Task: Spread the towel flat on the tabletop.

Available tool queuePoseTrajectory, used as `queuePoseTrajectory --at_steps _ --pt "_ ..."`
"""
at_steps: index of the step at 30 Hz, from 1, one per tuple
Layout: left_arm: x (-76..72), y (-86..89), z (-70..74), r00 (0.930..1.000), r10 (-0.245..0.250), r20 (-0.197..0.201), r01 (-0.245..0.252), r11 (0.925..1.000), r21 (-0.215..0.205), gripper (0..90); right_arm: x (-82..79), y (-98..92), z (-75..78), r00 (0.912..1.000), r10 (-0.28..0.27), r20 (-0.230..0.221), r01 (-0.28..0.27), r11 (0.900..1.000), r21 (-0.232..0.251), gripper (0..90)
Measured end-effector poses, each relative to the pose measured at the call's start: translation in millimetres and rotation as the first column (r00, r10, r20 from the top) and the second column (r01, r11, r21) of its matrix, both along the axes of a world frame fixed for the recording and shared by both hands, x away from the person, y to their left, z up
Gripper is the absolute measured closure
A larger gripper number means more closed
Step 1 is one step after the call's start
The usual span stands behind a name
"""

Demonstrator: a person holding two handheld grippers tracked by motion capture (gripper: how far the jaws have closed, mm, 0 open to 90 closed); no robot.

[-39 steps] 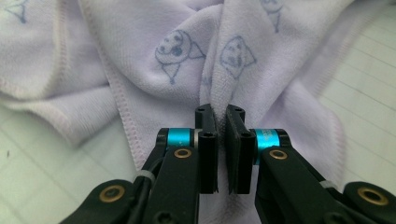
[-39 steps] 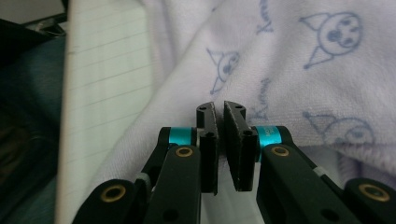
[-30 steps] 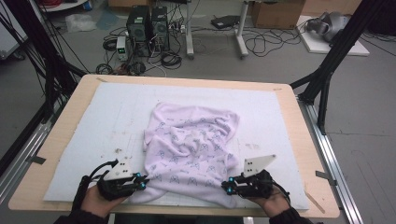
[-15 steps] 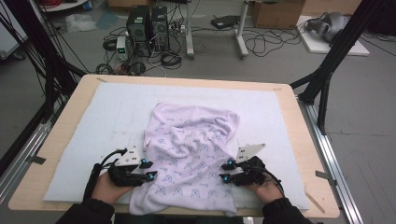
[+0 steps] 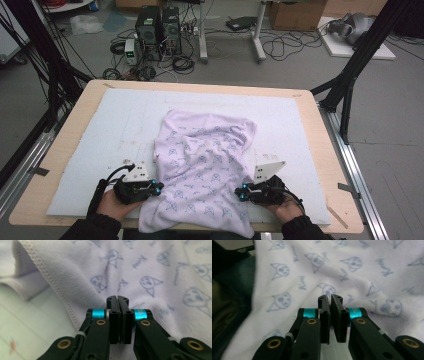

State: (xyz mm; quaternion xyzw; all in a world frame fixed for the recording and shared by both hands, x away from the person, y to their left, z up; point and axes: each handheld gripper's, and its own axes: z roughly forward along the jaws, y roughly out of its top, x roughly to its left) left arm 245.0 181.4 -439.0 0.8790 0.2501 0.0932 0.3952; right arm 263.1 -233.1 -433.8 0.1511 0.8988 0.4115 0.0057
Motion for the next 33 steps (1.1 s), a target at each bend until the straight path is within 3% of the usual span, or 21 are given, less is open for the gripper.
queuePoseTrajectory --at_steps 3,7,9,11,15,18,22,24,26,27,33 --pt "-15.1 7.3 5.1 0.9999 0.000 0.011 0.000 1.0000 -0.004 87.9 -12.6 -0.9 2.9 0.9997 0.023 -0.006 -0.023 1.000 0.016 86.3" --pt "-37.7 16.3 16.0 0.9995 -0.014 0.030 0.015 0.9989 -0.044 87.7 -29.9 -3.0 8.9 0.9981 0.060 -0.015 -0.059 0.998 0.036 86.0" --pt "-43.6 18.3 21.1 0.9985 -0.023 0.049 0.026 0.9971 -0.071 83.8 -37.7 -5.1 15.2 0.9969 0.078 -0.010 -0.077 0.993 0.089 76.4" --pt "-39.6 16.9 24.3 0.9981 -0.027 0.054 0.032 0.9959 -0.085 73.3 -37.0 -7.7 21.9 0.9987 0.051 0.006 -0.052 0.992 0.118 72.9" --pt "-14.6 7.1 22.1 0.9979 -0.004 0.065 0.010 0.9960 -0.089 66.2 -11.4 -8.1 21.2 0.9977 -0.042 0.054 0.039 0.998 0.052 64.8" --pt "8.3 -0.6 13.6 0.9987 0.009 0.050 -0.006 0.9982 -0.059 64.9 12.1 -8.4 9.7 0.9961 -0.082 0.034 0.081 0.996 0.028 62.2" --pt "31.2 -6.2 -2.5 0.9995 0.030 -0.008 -0.030 0.9995 -0.013 61.8 32.4 -3.0 -7.8 0.9946 -0.094 -0.043 0.093 0.995 -0.025 63.6" --pt "31.6 -4.9 -5.6 0.9995 0.030 0.006 -0.029 0.9992 -0.028 72.5 32.5 -2.6 -11.2 0.9944 -0.098 -0.038 0.098 0.995 -0.013 73.2" --pt "31.7 -2.9 -5.1 0.9994 0.034 -0.010 -0.034 0.9988 -0.035 85.5 30.7 -3.0 -12.1 0.9949 -0.100 -0.016 0.099 0.995 -0.014 83.8" --pt "30.2 -2.6 -4.6 0.9993 0.035 -0.011 -0.036 0.9989 -0.030 87.0 30.5 -3.2 -12.3 0.9961 -0.081 -0.036 0.081 0.997 -0.008 87.2" --pt "10.7 3.8 -1.4 0.9997 0.022 -0.012 -0.022 0.9995 -0.024 87.8 16.7 -1.7 -7.2 0.9991 -0.030 -0.032 0.029 1.000 -0.012 89.4"
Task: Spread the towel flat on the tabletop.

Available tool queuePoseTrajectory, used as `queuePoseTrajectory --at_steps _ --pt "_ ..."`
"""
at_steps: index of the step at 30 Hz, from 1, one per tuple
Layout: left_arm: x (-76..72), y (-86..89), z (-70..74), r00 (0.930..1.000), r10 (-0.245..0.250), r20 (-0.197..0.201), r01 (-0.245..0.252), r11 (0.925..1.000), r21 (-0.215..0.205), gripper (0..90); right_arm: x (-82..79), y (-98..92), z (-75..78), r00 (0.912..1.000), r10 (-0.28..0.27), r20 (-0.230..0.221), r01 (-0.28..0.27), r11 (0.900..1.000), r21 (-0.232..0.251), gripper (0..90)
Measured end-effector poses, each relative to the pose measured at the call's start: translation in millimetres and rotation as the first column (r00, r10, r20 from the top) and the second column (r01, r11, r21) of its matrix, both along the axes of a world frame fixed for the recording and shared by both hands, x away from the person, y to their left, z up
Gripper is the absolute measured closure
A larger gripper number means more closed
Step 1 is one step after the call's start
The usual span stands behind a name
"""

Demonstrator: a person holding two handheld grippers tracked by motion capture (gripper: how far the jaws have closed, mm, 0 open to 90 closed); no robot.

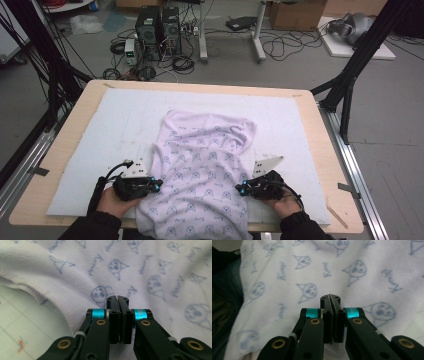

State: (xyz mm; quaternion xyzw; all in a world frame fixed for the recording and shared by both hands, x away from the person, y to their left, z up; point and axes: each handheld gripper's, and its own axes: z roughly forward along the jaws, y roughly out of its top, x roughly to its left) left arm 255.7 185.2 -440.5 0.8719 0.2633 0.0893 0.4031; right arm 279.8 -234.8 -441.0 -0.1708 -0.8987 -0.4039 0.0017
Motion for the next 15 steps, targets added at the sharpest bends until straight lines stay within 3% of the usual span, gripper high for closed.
queuePoseTrajectory --at_steps 6,7,8,9,11,13,15 --pt "-23.5 14.1 6.9 0.9998 -0.010 0.017 0.010 0.9998 -0.018 87.5 -24.0 -0.4 4.0 0.9992 0.039 0.006 -0.039 0.999 0.014 89.3" --pt "-24.7 15.4 8.3 0.9997 -0.004 0.023 0.004 0.9999 -0.016 85.6 -26.3 -1.0 4.9 0.9989 0.043 0.019 -0.043 0.999 0.012 83.6" --pt "-24.3 15.8 9.0 0.9996 0.002 0.028 -0.001 0.9999 -0.017 76.6 -25.8 -1.7 5.6 0.9995 0.028 0.018 -0.028 0.999 0.021 76.7" --pt "-22.8 15.8 9.3 0.9997 -0.003 0.025 0.003 0.9995 -0.032 72.1 -23.5 -2.3 5.9 0.9998 0.022 0.003 -0.022 0.999 0.023 73.0" --pt "-18.3 12.9 8.5 0.9997 -0.004 0.025 0.005 0.9993 -0.036 65.4 -18.0 -2.4 5.5 0.9996 -0.022 0.017 0.022 1.000 0.008 60.6" --pt "-11.5 7.7 5.3 0.9996 -0.001 0.029 0.002 0.9999 -0.017 62.6 -10.8 -0.8 2.1 0.9989 -0.046 0.006 0.046 0.999 -0.005 60.3" --pt "-3.8 1.9 0.1 1.0000 -0.002 0.008 0.002 1.0000 -0.003 61.2 -6.1 1.9 -2.2 0.9990 -0.042 0.018 0.042 0.999 -0.029 67.2"
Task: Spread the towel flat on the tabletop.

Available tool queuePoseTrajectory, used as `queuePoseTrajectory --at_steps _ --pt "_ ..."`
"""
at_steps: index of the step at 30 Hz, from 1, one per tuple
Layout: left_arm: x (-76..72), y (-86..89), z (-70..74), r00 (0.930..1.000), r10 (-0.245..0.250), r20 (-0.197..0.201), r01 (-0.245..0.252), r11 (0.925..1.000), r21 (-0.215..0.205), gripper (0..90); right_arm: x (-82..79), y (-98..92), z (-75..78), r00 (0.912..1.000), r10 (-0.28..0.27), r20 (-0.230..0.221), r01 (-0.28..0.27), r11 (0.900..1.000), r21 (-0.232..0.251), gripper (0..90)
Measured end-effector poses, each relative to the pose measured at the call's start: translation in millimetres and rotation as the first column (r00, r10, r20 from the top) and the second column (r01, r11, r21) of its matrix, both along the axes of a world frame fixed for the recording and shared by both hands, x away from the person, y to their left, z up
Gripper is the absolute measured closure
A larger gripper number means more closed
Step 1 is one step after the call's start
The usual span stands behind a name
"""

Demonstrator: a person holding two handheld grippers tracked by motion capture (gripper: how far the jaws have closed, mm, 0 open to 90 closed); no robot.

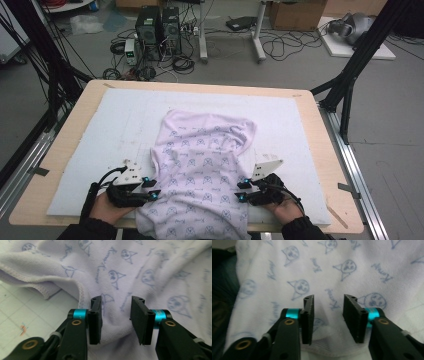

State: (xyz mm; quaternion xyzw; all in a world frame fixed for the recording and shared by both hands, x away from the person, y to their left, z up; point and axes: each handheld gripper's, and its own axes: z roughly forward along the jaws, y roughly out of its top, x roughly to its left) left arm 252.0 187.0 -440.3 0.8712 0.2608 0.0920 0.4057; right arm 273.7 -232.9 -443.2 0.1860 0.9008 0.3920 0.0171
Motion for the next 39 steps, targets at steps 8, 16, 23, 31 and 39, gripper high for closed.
queuePoseTrajectory --at_steps 8,16,23,31,39 --pt "-2.7 -0.3 -0.5 0.9999 -0.012 -0.008 0.012 0.9999 0.001 86.8 -3.3 -0.3 0.9 0.9992 0.040 0.000 -0.040 0.999 0.014 88.1" --pt "-48.6 21.8 15.6 0.9992 -0.029 0.027 0.030 0.9993 -0.024 86.8 -40.5 -4.3 16.6 0.9947 0.101 0.019 -0.102 0.991 0.081 88.1" --pt "-44.9 26.5 25.7 0.9968 0.026 0.076 -0.021 0.9972 -0.071 58.9 -45.4 -8.0 30.2 0.9953 0.072 0.063 -0.079 0.991 0.108 77.4" --pt "-0.6 -0.6 5.4 0.9998 0.006 0.020 -0.006 1.0000 -0.005 59.6 5.8 1.5 6.0 0.9993 -0.015 0.034 0.015 1.000 0.007 62.9" --pt "-1.5 -3.0 -1.5 1.0000 -0.003 0.000 0.003 0.9999 0.013 87.4 6.1 -0.6 2.7 0.9995 0.023 0.023 -0.023 1.000 0.011 86.7"
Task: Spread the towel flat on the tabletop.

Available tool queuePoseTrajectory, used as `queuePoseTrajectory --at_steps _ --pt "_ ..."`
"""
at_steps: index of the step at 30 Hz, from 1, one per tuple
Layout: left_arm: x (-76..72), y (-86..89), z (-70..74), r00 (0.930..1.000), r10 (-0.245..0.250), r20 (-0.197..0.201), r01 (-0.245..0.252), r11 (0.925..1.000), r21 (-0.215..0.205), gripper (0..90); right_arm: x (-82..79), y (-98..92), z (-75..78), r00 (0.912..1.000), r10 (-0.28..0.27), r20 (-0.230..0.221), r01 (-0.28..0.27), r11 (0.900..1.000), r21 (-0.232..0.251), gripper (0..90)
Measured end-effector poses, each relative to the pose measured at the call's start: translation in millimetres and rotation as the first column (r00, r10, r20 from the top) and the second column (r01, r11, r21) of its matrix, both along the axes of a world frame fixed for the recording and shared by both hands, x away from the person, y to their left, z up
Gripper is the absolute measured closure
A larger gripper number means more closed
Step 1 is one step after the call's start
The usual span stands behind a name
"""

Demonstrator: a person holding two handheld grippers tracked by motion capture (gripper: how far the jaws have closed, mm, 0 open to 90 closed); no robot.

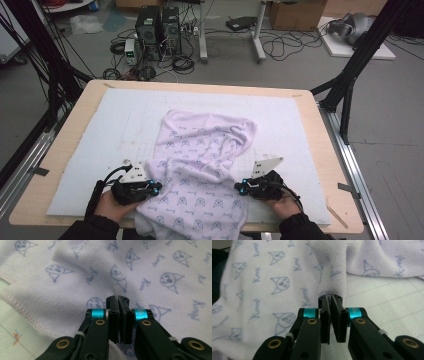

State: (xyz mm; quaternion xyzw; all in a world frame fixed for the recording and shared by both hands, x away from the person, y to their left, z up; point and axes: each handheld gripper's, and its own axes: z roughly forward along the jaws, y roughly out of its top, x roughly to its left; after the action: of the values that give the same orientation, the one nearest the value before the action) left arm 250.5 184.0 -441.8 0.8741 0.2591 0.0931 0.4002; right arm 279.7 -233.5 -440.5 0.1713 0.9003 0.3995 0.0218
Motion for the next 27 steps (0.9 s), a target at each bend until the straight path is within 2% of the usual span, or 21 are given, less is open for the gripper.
queuePoseTrajectory --at_steps 2,5,9,13,14,15,17,19,21,24,26,27 --pt "-5.4 1.5 1.0 1.0000 -0.007 -0.006 0.007 1.0000 0.000 87.6 -4.5 -1.1 2.5 0.9999 0.009 0.005 -0.009 1.000 0.005 86.9" --pt "-19.0 5.6 6.4 0.9999 -0.015 0.006 0.015 0.9998 -0.010 87.8 -15.4 -7.4 10.5 0.9996 0.017 0.023 -0.017 1.000 0.014 86.9" --pt "-37.5 10.8 14.6 0.9990 -0.038 0.023 0.038 0.9989 -0.028 87.9 -34.3 -23.7 23.4 0.9988 0.004 0.048 -0.006 0.999 0.054 87.2" --pt "-57.4 8.4 19.7 0.9963 -0.079 0.036 0.080 0.9959 -0.042 87.1 -52.9 -31.0 32.3 0.9979 0.047 0.045 -0.050 0.996 0.076 87.1" --pt "-59.1 7.6 20.7 0.9960 -0.079 0.041 0.081 0.9959 -0.041 82.3 -55.8 -30.9 33.9 0.9969 0.062 0.047 -0.066 0.994 0.083 84.5" --pt "-59.4 7.3 22.2 0.9950 -0.086 0.051 0.088 0.9953 -0.039 73.1 -56.7 -31.0 35.2 0.9963 0.063 0.058 -0.068 0.994 0.090 79.9" --pt "-53.8 6.8 24.8 0.9942 -0.087 0.063 0.091 0.9946 -0.051 67.8 -52.1 -31.4 37.2 0.9975 0.045 0.054 -0.051 0.991 0.120 76.5" --pt "-43.7 4.9 25.2 0.9951 -0.069 0.070 0.073 0.9959 -0.054 66.2 -42.0 -30.0 35.5 0.9982 0.011 0.060 -0.018 0.992 0.123 75.4" --pt "-31.3 1.6 22.1 0.9965 -0.047 0.068 0.050 0.9978 -0.043 66.0 -28.2 -24.5 29.0 0.9987 -0.015 0.049 0.011 0.996 0.092 74.5" --pt "-10.5 -3.6 13.0 0.9982 -0.001 0.060 0.002 0.9999 -0.011 62.8 -8.7 -11.4 11.8 0.9996 -0.021 0.020 0.020 0.999 0.038 69.6" --pt "1.7 -6.1 5.7 0.9994 0.020 0.030 -0.020 0.9998 -0.001 61.6 -0.9 -5.5 4.9 0.9996 -0.022 -0.018 0.022 1.000 0.010 68.4" --pt "6.3 -7.9 1.7 0.9998 0.012 0.017 -0.013 0.9998 0.016 64.9 0.7 -2.6 2.3 0.9998 -0.016 -0.013 0.016 1.000 -0.017 70.2"
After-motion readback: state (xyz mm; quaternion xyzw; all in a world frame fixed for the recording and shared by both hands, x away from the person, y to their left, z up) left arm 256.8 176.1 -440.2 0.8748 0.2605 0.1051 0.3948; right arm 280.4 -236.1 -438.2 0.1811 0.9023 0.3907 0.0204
